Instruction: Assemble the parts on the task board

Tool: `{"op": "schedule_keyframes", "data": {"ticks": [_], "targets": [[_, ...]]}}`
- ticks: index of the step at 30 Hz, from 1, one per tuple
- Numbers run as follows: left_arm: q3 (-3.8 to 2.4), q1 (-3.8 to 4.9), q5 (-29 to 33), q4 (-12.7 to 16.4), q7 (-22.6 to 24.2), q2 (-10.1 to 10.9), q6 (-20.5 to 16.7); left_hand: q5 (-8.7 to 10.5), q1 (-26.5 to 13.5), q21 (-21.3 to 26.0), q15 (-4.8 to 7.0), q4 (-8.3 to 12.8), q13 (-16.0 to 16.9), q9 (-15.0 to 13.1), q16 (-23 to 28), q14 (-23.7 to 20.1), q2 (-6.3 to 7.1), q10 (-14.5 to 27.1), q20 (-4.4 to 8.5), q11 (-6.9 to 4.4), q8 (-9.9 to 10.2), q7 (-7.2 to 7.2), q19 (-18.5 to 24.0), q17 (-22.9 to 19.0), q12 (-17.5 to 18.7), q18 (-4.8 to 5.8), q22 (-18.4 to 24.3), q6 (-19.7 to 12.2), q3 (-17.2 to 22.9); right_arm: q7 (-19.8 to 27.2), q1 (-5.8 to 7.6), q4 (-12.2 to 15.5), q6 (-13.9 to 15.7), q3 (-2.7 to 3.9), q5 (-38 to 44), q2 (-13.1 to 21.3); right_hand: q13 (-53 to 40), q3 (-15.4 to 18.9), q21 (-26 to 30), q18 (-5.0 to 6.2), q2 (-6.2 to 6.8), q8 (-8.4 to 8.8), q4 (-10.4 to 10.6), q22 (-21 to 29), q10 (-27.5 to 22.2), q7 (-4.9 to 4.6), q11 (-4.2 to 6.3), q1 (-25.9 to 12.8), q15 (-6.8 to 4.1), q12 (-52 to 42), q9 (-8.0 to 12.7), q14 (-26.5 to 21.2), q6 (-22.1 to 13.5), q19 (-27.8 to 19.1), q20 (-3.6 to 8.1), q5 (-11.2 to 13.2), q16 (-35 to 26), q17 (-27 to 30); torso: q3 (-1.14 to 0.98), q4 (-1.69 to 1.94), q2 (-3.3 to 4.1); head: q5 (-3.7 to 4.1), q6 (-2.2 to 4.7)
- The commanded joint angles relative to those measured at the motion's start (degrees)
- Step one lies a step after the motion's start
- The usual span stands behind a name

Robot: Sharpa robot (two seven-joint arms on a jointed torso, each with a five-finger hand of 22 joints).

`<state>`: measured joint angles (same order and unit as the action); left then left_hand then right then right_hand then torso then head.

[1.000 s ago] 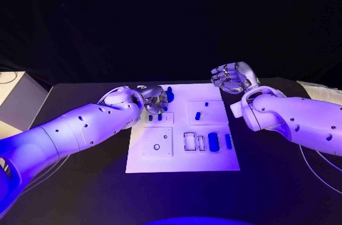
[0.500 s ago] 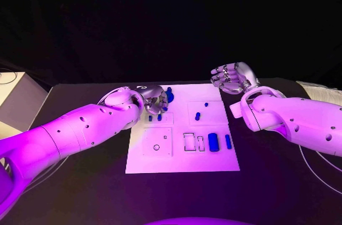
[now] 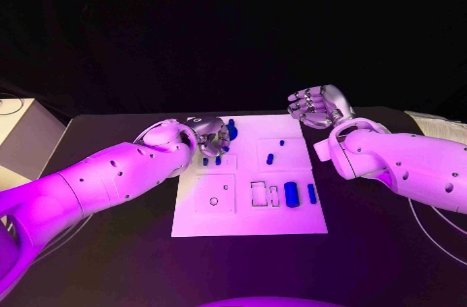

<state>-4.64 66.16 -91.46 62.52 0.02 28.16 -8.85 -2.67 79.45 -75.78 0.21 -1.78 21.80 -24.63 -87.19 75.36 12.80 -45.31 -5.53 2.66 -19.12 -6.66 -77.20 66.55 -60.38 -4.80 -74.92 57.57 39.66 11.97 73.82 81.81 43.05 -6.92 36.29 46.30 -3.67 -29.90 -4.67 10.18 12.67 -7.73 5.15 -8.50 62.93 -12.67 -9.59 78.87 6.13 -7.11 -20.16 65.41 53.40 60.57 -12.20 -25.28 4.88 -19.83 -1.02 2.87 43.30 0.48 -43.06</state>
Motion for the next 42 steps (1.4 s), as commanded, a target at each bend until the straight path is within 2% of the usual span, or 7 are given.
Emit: {"op": "schedule_keyframes", "data": {"ticks": [1,14,18,23,28,35,42], "targets": [[0.35,-0.50,0.3,-0.2,1.0,0.0,0.0,-0.36,-0.1,-0.1,0.13,-0.1,-0.1,-0.2,-0.2,0.2,-0.69,-0.6,0.11,0.06,-0.3,-0.01,-0.3,0.1,0.3,0.19,-0.6,0.6,0.4,0.6,-0.01,0.1,-0.6,0.02,0.4,0.0,0.1,0.0,0.0,0.21,-0.07,0.21,-0.2,0.1,-0.1,-0.10,0.50,-0.7,0.03,0.3,0.1,0.5,0.3,0.3,0.08,0.4,-0.4,0.1,0.02,-0.03,-0.02,0.01,0.12],[0.05,-0.52,5.2,2.2,2.7,1.7,-2.2,-0.45,-0.5,-0.1,0.26,-0.4,-0.2,-0.3,-0.2,0.3,-1.09,-1.1,0.23,-0.07,-0.3,-0.04,-0.3,0.4,0.3,0.19,-0.6,0.8,1.3,0.6,-0.02,-0.1,-0.7,0.02,0.4,-0.1,0.1,0.0,0.0,0.21,-0.07,0.21,-0.2,0.1,-0.1,-0.10,0.50,-0.7,0.03,0.3,0.1,0.5,0.3,0.3,0.08,0.4,-0.4,0.1,0.01,0.02,-0.07,0.02,0.29],[-0.72,-0.52,6.4,3.5,2.7,2.6,-2.2,-0.46,-0.7,0.0,0.26,-0.4,-0.2,-0.4,-0.2,0.2,-1.07,-1.1,0.24,-0.06,-0.3,-0.06,-0.2,0.2,0.4,0.16,-0.5,0.8,1.4,0.6,-0.02,-0.1,-0.7,0.02,0.4,-0.1,0.1,0.0,0.0,0.21,-0.07,0.21,-0.2,0.1,-0.1,-0.10,0.50,-0.7,0.03,0.3,0.1,0.5,0.3,0.3,0.08,0.4,-0.4,0.1,0.04,0.12,-0.10,-0.04,0.38],[-2.03,-0.52,7.6,4.9,2.6,3.8,-2.0,-0.46,-0.7,0.1,0.26,-0.5,-0.2,-0.4,-0.2,0.2,-1.07,-1.1,0.25,-0.06,-0.3,-0.06,-0.1,0.1,0.4,0.12,-0.4,0.8,1.4,0.6,-0.03,-0.1,-0.7,0.02,0.4,-0.1,0.1,0.0,0.0,0.21,-0.10,0.26,-0.2,0.2,-0.1,-0.11,0.48,-0.8,0.04,0.3,0.1,0.5,0.3,0.3,0.06,0.4,-0.4,0.1,0.07,0.14,-0.11,-0.25,0.51],[-2.84,-0.52,8.0,5.8,2.4,4.8,-1.5,-0.46,-0.9,0.1,0.26,-0.5,-0.2,-0.4,-0.2,0.1,-1.01,-1.2,0.25,-0.05,-0.3,-0.06,-0.1,0.0,0.4,0.12,-0.4,0.8,1.5,0.6,-0.03,-0.1,-0.7,0.02,0.4,-0.1,0.1,0.0,0.0,0.21,-0.10,0.26,-0.2,0.2,-0.1,-0.11,0.48,-0.8,0.04,0.3,0.1,0.5,0.3,0.3,0.06,0.4,-0.4,0.1,0.08,0.10,-0.08,-0.45,0.71],[-3.23,-0.51,7.6,6.2,1.7,6.5,0.0,-0.44,-1.1,0.3,0.26,-0.5,-0.2,-0.4,-0.1,-0.2,-0.77,-1.2,0.26,-0.04,-0.2,-0.04,0.1,-0.4,0.4,0.06,-0.1,0.7,1.5,0.6,-0.03,-0.1,-0.7,0.02,0.4,0.0,0.1,0.0,0.0,0.21,-0.10,0.26,-0.2,0.2,-0.1,-0.11,0.48,-0.8,0.04,0.3,0.1,0.5,0.3,0.3,0.06,0.4,-0.4,0.1,0.03,0.07,-0.01,-0.65,0.63],[-3.32,-0.52,6.7,6.3,1.3,8.1,0.6,-0.45,-1.2,0.5,0.25,-0.5,-0.2,-0.4,-0.1,-0.3,-0.62,-1.2,0.26,-0.04,-0.2,-0.03,0.3,-0.5,0.4,0.00,0.0,0.6,1.6,0.6,-0.03,0.0,-0.6,0.02,0.4,0.1,0.1,0.0,0.0,0.21,-0.10,0.26,-0.2,0.2,-0.1,-0.11,0.48,-0.8,0.04,0.3,0.1,0.5,0.3,0.3,0.06,0.4,-0.4,0.1,0.15,0.10,-0.02,-0.60,0.50]]}}
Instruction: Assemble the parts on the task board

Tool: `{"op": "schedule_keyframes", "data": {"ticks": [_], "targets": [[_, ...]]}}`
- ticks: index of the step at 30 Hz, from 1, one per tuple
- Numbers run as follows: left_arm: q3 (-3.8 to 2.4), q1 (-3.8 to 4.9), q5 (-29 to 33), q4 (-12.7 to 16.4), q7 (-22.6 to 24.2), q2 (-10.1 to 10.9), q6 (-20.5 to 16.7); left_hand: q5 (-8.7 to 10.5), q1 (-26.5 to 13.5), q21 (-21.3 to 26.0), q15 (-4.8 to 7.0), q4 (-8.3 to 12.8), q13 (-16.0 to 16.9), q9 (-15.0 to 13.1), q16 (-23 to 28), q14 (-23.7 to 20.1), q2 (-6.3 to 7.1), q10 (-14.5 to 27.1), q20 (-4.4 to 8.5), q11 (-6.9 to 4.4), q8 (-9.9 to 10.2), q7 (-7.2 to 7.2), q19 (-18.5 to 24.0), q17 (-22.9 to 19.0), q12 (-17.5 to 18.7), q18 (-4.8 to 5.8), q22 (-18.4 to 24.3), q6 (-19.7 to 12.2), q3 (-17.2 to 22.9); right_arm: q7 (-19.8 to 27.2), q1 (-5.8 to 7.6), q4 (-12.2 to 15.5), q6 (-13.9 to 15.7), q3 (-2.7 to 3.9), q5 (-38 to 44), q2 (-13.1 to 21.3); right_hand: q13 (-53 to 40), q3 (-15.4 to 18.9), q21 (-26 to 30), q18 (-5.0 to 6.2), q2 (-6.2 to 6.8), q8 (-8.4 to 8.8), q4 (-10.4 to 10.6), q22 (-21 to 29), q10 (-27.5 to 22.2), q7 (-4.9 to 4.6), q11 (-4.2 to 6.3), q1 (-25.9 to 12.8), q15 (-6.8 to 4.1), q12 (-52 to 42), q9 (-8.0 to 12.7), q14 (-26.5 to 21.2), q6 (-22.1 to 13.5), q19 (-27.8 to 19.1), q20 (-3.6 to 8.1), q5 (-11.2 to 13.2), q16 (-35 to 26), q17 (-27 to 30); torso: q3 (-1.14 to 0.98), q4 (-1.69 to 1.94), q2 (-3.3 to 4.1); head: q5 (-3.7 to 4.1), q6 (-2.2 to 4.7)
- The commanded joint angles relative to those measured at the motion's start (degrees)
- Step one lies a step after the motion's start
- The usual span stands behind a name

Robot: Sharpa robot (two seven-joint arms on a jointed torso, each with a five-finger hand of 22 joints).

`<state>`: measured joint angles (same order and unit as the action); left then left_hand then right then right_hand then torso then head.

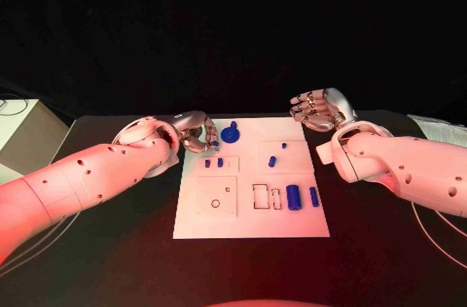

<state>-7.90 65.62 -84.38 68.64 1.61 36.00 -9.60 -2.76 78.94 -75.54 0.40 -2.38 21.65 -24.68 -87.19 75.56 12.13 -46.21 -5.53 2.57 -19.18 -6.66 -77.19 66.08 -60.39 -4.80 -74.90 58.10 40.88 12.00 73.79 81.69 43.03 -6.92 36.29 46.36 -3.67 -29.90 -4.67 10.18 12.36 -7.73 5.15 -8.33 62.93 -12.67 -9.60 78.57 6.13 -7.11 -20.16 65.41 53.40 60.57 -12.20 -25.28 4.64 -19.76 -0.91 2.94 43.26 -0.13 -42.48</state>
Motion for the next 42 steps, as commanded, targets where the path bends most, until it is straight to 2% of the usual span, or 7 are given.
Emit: {"op": "schedule_keyframes", "data": {"ticks": [1,8,22,34,42], "targets": [[-0.07,0.01,-0.5,0.2,-0.3,0.4,1.4,-0.35,-0.7,0.3,0.05,0.1,-0.1,-0.3,-0.1,-0.5,0.10,-0.3,0.27,0.06,-0.1,-0.03,0.3,-0.1,0.4,-0.01,0.0,0.1,0.4,0.6,-0.01,0.1,-0.6,0.02,0.4,0.0,0.1,0.0,0.0,0.21,0.20,0.26,-0.2,0.0,-0.1,-0.11,0.49,-0.5,0.04,0.3,0.1,0.5,0.3,0.3,0.06,0.4,-0.2,0.1,0.02,0.05,0.05,0.01,-0.11],[-0.08,-0.04,-1.4,-0.2,-0.5,0.8,1.8,-0.36,-0.7,0.3,0.05,0.1,-0.1,-0.4,0.0,-0.5,0.18,-0.3,0.27,0.06,-0.1,-0.02,0.3,-0.1,0.4,-0.01,0.0,0.1,0.4,0.6,-0.01,0.1,-0.6,0.02,0.4,0.0,0.1,0.0,0.0,0.21,0.25,0.29,-0.2,0.1,-0.1,-0.12,0.48,-0.5,0.05,0.4,0.1,0.5,0.3,0.3,0.05,0.4,-0.2,0.1,-0.07,-0.08,0.05,-0.14,-0.27],[0.07,-0.16,-2.6,-1.6,-0.9,0.0,2.9,-0.36,-0.8,0.4,0.06,0.1,-0.1,-0.4,0.0,-0.6,0.22,-0.3,0.27,0.05,-0.1,0.00,0.4,-0.2,0.4,-0.03,0.1,0.1,0.5,0.6,-0.01,0.1,-0.5,0.02,0.4,0.0,0.1,0.0,0.0,0.21,0.25,0.29,-0.2,0.1,-0.1,-0.12,0.48,-0.5,0.05,0.4,0.1,0.5,0.3,0.3,0.05,0.4,-0.2,0.1,-0.16,-0.13,0.09,-0.25,-0.58],[0.36,-0.18,-3.0,-1.9,-0.8,-0.7,3.2,-0.36,-0.7,0.4,0.06,0.2,-0.1,-0.4,0.0,-0.6,0.25,-0.4,0.27,0.03,-0.1,0.01,0.4,-0.2,0.3,-0.04,0.1,0.1,0.5,0.6,-0.01,0.2,-0.5,0.02,0.4,0.0,0.1,0.0,0.0,0.21,0.25,0.29,-0.2,0.1,-0.1,-0.12,0.48,-0.5,0.05,0.4,0.1,0.5,0.3,0.3,0.05,0.4,-0.2,0.1,-0.14,-0.03,0.07,-0.20,-0.67],[0.44,-0.18,-3.0,-1.8,-0.8,-0.9,3.4,-0.36,-0.7,0.4,0.08,0.3,-0.1,-0.4,0.0,-0.6,0.27,-0.4,0.28,0.01,-0.1,0.01,0.4,-0.2,0.3,-0.04,0.1,0.2,0.7,0.6,-0.01,0.2,-0.5,0.02,0.4,0.0,0.1,0.0,0.0,0.21,0.25,0.29,-0.2,0.1,-0.1,-0.12,0.48,-0.5,0.05,0.4,0.1,0.5,0.3,0.3,0.05,0.4,-0.2,0.1,-0.10,-0.09,0.06,-0.20,-0.71]]}}
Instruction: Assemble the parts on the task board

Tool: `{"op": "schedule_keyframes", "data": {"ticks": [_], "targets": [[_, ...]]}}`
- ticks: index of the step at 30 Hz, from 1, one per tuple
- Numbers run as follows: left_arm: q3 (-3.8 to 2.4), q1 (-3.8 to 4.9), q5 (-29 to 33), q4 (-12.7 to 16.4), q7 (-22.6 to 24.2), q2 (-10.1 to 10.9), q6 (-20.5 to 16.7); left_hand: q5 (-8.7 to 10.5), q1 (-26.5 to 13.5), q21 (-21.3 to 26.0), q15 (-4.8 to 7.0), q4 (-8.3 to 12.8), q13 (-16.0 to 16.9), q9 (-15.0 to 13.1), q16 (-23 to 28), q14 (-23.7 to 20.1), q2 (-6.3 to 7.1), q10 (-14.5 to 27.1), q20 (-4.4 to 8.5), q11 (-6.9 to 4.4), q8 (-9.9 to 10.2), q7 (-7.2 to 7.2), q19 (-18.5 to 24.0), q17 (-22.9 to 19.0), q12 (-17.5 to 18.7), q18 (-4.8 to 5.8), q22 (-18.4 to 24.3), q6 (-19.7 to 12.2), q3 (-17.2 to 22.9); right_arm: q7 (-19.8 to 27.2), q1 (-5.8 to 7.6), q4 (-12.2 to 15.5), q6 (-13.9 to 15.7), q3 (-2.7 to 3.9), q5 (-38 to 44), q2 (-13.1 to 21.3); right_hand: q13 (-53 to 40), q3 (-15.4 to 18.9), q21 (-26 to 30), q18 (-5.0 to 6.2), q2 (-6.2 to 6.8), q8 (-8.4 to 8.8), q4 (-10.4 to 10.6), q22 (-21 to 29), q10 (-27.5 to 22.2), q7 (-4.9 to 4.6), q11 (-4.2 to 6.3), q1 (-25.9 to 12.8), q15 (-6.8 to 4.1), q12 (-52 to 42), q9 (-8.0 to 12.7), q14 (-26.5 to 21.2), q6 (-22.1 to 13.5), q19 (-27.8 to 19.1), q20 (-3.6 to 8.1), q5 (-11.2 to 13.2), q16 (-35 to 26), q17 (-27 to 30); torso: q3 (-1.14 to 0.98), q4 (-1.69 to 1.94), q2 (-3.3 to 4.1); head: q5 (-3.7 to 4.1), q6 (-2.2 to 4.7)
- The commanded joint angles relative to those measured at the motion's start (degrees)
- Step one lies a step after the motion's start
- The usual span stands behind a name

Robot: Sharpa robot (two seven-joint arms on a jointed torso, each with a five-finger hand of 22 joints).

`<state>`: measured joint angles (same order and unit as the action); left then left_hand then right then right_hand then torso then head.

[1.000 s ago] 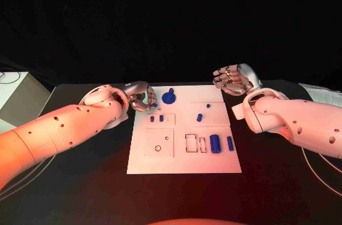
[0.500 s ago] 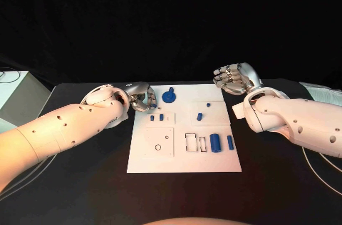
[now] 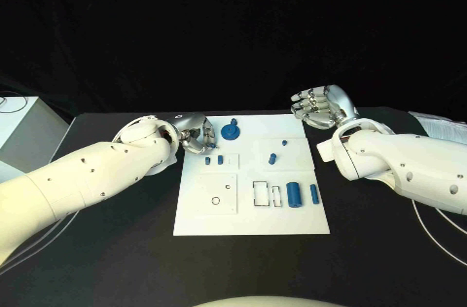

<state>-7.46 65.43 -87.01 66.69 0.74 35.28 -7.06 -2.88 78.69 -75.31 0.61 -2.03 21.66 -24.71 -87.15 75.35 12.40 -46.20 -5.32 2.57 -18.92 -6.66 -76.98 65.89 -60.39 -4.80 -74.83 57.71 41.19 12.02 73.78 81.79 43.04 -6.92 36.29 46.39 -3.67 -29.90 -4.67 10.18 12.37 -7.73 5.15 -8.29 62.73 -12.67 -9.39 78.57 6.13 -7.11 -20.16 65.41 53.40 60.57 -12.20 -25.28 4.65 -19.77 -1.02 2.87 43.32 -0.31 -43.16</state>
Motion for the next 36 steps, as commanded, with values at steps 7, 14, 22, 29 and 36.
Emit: {"op": "schedule_keyframes", "data": {"ticks": [7,14,22,29,36], "targets": [[0.04,0.00,-0.4,0.1,0.2,-0.3,0.9,-0.25,-0.4,0.2,-0.13,-0.1,-0.1,-0.4,0.0,-0.4,0.00,-0.4,0.07,0.00,-0.4,0.01,0.2,0.0,0.3,-0.05,0.1,0.6,0.4,0.6,0.00,0.1,-0.5,0.03,0.4,0.0,0.1,0.0,0.0,0.21,0.24,0.29,-0.2,0.1,0.1,-0.12,0.27,-0.5,0.05,0.4,0.1,0.5,0.3,0.3,0.05,0.4,-0.2,0.1,0.00,-0.01,0.00,-0.02,0.05],[0.05,0.01,-0.4,0.1,0.1,-0.5,0.7,-0.25,-0.4,0.2,-0.13,-0.1,-0.1,-0.4,0.0,-0.4,0.00,-0.4,0.07,0.00,-0.4,0.01,0.2,0.0,0.3,-0.05,0.1,0.6,0.4,0.6,0.00,0.1,-0.5,0.03,0.4,0.0,0.1,0.0,0.0,0.21,0.24,0.29,-0.2,0.1,0.1,-0.12,0.27,-0.5,0.05,0.4,0.1,0.5,0.3,0.3,0.05,0.4,-0.2,0.1,-0.02,-0.02,0.00,0.00,0.03],[0.06,0.01,-0.4,0.2,0.1,-0.6,0.6,-0.25,-0.4,0.2,-0.11,0.0,-0.1,-0.4,0.0,-0.4,-0.01,-0.5,0.08,-0.01,-0.3,-0.01,0.2,0.1,0.3,-0.04,0.0,0.6,0.6,0.6,0.00,0.1,-0.5,0.03,0.4,0.1,0.1,0.0,0.0,0.21,0.24,0.29,-0.2,0.1,0.1,-0.12,0.27,-0.5,0.05,0.4,0.1,0.5,0.3,0.3,0.05,0.4,-0.2,0.1,-0.01,0.00,-0.03,0.07,-0.01],[0.06,0.01,-0.4,0.2,0.3,-0.6,0.0,-0.25,-0.4,0.1,-0.10,0.0,-0.1,-0.4,0.0,-0.3,-0.10,-0.6,0.10,0.00,-0.3,-0.05,0.1,0.2,0.3,-0.01,0.0,0.6,0.8,0.6,0.00,0.1,-0.5,0.03,0.4,0.1,0.1,0.0,0.0,0.21,0.24,0.29,-0.2,0.1,0.1,-0.12,0.27,-0.5,0.05,0.4,0.1,0.5,0.3,0.3,0.05,0.4,-0.2,0.1,0.00,-0.01,-0.01,0.14,0.04],[0.06,0.01,-0.1,0.5,0.6,-0.6,-0.4,-0.25,-0.5,0.1,-0.09,0.0,0.0,-0.5,0.0,-0.3,-0.12,-0.8,0.11,0.00,-0.4,-0.06,0.1,0.2,0.1,0.00,-0.1,0.7,0.9,0.7,0.00,0.1,-0.5,0.03,0.4,0.1,0.1,0.0,0.0,0.21,0.26,0.34,-0.3,0.2,0.0,-0.13,0.26,-0.6,0.07,0.4,0.1,0.4,0.3,0.3,0.03,0.4,-0.2,0.1,0.02,-0.03,-0.01,0.14,0.05]]}}
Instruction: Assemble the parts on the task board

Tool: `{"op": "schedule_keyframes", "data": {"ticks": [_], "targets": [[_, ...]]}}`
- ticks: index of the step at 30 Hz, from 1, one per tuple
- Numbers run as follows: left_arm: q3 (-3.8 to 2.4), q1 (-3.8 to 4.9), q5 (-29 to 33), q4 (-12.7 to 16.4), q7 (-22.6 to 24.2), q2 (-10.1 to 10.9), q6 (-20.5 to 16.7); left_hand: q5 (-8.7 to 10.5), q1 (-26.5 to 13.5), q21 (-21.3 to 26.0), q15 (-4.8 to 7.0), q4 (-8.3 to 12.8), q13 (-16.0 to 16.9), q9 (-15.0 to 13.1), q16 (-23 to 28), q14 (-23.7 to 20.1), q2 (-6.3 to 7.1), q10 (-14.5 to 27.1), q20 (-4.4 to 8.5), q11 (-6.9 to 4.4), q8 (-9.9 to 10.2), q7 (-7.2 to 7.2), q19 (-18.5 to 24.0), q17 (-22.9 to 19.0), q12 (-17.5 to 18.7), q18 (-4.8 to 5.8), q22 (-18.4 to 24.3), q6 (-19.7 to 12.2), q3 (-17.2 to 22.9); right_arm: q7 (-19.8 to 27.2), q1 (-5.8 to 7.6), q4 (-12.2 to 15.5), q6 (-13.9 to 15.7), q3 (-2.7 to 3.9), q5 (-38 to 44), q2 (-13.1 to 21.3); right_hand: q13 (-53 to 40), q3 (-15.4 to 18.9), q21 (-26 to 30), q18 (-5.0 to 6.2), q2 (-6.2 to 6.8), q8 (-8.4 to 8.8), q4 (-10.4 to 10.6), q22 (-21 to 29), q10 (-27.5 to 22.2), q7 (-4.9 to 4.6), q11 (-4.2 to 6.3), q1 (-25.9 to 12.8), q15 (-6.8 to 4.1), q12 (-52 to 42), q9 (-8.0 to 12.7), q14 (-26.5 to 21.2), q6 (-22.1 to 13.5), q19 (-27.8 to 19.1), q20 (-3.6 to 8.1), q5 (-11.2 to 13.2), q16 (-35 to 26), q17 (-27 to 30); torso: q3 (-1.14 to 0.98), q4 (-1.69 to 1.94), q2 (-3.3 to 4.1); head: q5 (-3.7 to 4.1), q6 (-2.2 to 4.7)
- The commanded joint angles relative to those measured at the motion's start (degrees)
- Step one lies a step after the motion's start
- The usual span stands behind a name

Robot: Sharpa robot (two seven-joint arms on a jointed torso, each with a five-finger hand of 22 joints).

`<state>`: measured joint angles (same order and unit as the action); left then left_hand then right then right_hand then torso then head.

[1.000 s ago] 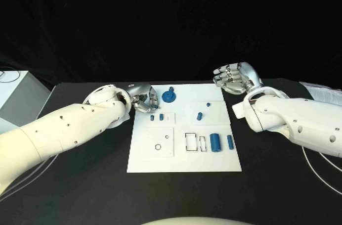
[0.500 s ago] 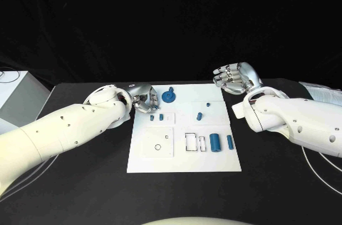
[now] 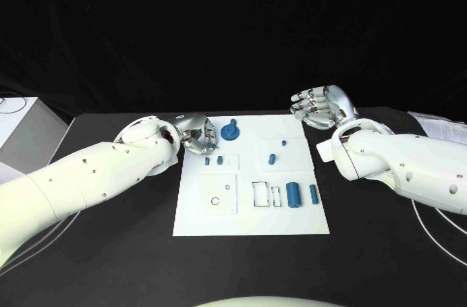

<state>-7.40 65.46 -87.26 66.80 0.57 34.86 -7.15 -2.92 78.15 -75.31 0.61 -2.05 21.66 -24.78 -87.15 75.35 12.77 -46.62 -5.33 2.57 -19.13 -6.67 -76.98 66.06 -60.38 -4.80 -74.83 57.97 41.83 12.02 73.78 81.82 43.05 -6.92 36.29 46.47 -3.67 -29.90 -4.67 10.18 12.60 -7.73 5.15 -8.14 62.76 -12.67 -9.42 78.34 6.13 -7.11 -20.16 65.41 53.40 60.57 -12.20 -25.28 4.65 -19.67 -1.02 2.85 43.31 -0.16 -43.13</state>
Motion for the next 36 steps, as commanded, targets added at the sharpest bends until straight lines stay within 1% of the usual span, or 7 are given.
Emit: {"op": "schedule_keyframes", "data": {"ticks": [1,16,27,30,33,36], "targets": [[0.01,-0.01,0.2,0.4,0.8,-0.2,-0.4,-0.20,0.0,0.1,-0.09,0.0,0.0,-0.4,0.1,-0.4,-0.49,-0.5,0.11,0.00,-0.2,-0.05,0.1,-0.1,0.1,-0.01,0.0,0.4,0.2,0.7,-0.01,0.1,-0.5,0.03,0.4,0.0,0.1,0.0,0.0,0.21,0.03,0.34,-0.3,0.0,0.0,-0.13,0.29,-0.4,0.07,0.4,0.1,0.4,0.3,0.3,0.03,0.4,-0.2,0.0,0.02,0.01,0.01,0.03,-0.04],[0.01,-0.01,0.6,0.8,1.0,-0.2,-0.6,-0.22,-0.1,0.2,-0.15,0.0,-0.2,-0.5,0.1,-0.5,-0.47,-0.5,0.11,0.14,-0.1,-0.11,0.2,-0.3,0.4,-0.02,0.0,0.4,0.5,0.7,-0.01,0.1,-0.5,0.03,0.4,0.0,0.1,0.0,0.0,0.21,0.03,0.34,-0.3,0.0,0.0,-0.13,0.29,-0.4,0.07,0.4,0.1,0.4,0.3,0.3,0.03,0.4,-0.2,0.0,0.01,0.02,0.00,0.02,0.05],[0.02,0.00,0.7,0.8,0.7,-0.3,1.0,-0.19,-0.7,1.4,-0.62,0.3,-2.4,-1.0,1.1,-2.2,-0.07,-1.5,-0.27,0.68,0.5,-0.46,1.1,-2.7,4.6,-0.29,1.0,0.2,1.8,0.7,-0.01,0.1,-0.5,0.03,0.4,0.1,0.1,0.0,0.0,0.21,0.03,0.34,-0.3,0.0,0.0,-0.13,0.29,-0.4,0.07,0.4,0.1,0.4,0.3,0.3,0.03,0.4,-0.2,0.0,-0.01,0.04,-0.04,0.07,0.01],[0.02,0.00,0.7,0.7,0.7,-0.3,1.3,-0.18,-0.8,1.6,-0.76,0.5,-3.3,-1.2,1.4,-2.7,-0.10,-2.3,-0.41,0.84,0.8,-0.59,1.2,-3.3,6.6,-0.34,1.1,0.3,1.9,0.7,-0.01,0.1,-0.5,0.03,0.4,0.1,0.1,0.0,0.0,0.21,0.03,0.34,-0.3,0.0,0.0,-0.13,0.29,-0.4,0.07,0.4,0.1,0.4,0.3,0.3,0.03,0.4,-0.2,0.0,-0.02,0.03,-0.03,0.08,0.00],[0.03,0.00,0.8,0.7,0.7,-0.4,1.5,-0.18,-0.8,1.8,-0.82,0.6,-3.8,-1.3,1.7,-3.1,-0.14,-2.7,-0.47,0.90,1.0,-0.66,1.3,-3.9,7.8,-0.39,1.3,0.3,1.9,0.7,-0.01,0.1,-0.5,0.03,0.4,0.1,0.1,0.0,0.0,0.21,0.03,0.34,-0.3,0.0,0.0,-0.13,0.29,-0.4,0.07,0.4,0.1,0.4,0.3,0.3,0.03,0.4,-0.2,0.0,-0.02,0.00,-0.01,0.04,0.00],[0.04,0.00,0.9,0.8,0.8,-0.4,1.5,-0.18,-0.8,1.9,-0.90,0.8,-4.8,-1.4,2.1,-3.6,-0.24,-3.7,-0.55,0.99,1.4,-0.75,1.3,-4.6,9.9,-0.38,1.3,0.2,1.8,0.7,-0.01,0.1,-0.4,0.03,0.4,0.1,0.1,0.0,0.0,0.21,0.03,0.34,-0.3,0.0,0.0,-0.13,0.29,-0.4,0.07,0.4,0.1,0.4,0.3,0.3,0.03,0.4,-0.2,0.0,-0.03,-0.01,-0.01,0.05,0.02]]}}
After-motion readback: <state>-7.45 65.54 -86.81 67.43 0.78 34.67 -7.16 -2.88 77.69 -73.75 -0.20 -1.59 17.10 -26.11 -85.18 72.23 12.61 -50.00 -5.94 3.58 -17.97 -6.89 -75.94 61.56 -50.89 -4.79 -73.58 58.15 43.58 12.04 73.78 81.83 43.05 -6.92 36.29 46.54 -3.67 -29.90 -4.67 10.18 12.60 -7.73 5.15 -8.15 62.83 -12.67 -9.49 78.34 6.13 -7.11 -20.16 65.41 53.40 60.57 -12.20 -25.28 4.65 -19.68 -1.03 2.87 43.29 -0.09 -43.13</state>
